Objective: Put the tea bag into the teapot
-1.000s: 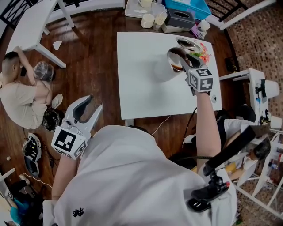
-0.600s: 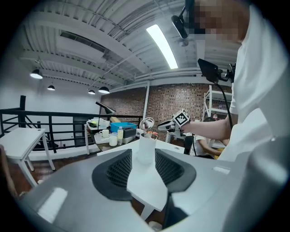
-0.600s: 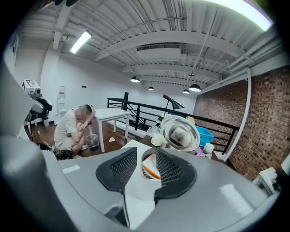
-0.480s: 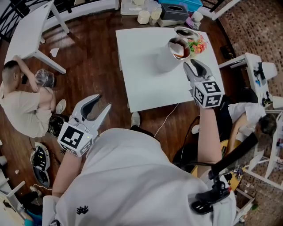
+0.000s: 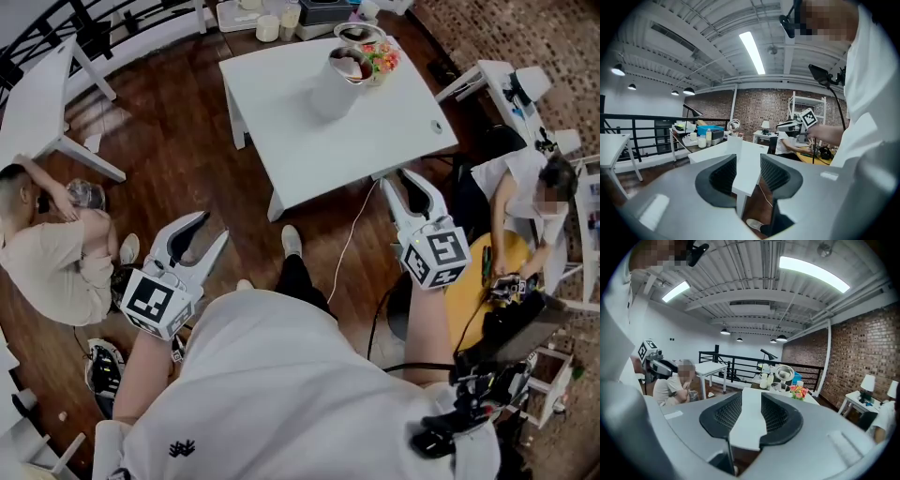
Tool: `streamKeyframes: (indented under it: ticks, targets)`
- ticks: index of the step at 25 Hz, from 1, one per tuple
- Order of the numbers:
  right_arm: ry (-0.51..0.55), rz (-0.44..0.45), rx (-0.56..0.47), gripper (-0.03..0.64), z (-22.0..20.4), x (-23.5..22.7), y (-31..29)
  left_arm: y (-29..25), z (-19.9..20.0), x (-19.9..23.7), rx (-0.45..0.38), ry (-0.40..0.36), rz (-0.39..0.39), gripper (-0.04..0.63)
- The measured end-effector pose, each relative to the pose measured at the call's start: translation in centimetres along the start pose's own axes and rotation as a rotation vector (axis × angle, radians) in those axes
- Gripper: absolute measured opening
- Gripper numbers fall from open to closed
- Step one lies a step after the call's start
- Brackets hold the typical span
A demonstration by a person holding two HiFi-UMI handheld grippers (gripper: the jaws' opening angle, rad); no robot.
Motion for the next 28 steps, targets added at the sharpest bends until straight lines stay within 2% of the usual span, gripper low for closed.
streamKeyframes:
  ticks: [6, 13, 21, 28]
  targets:
    - [-0.096, -0.088, -0.031, 0.126, -2.9, 3.9, 9.0, 3.3, -1.6, -1.9, -0.001, -0.022, -0.066, 0.133]
    - [-0.084, -0.123, -0.077, 0.141, -2.4, 7.0, 15.2, 5.1, -0.1, -2.4, -0.04, -0.035, -0.069, 0.133]
    - [-0.072, -0.145, -0.111, 0.138, -1.9, 8.2, 17.2, 5.8, 0.7, -3.0, -0.054, -0.059, -0.08, 0.133]
    - [-0.063, -0.119, -0.112, 0.137, -1.6, 8.7, 16.3, 6.5, 0.8, -2.8, -0.054, -0.053, -0.057, 0.133]
Point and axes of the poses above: the fingertips, and each gripper's own axes: y backward along the fingers, x to its left, z out of its top, the point moved 2 cm from there along y, backward along the fingers, and after that the axes turned 9 degrees about -y, right-handed, at the moved point
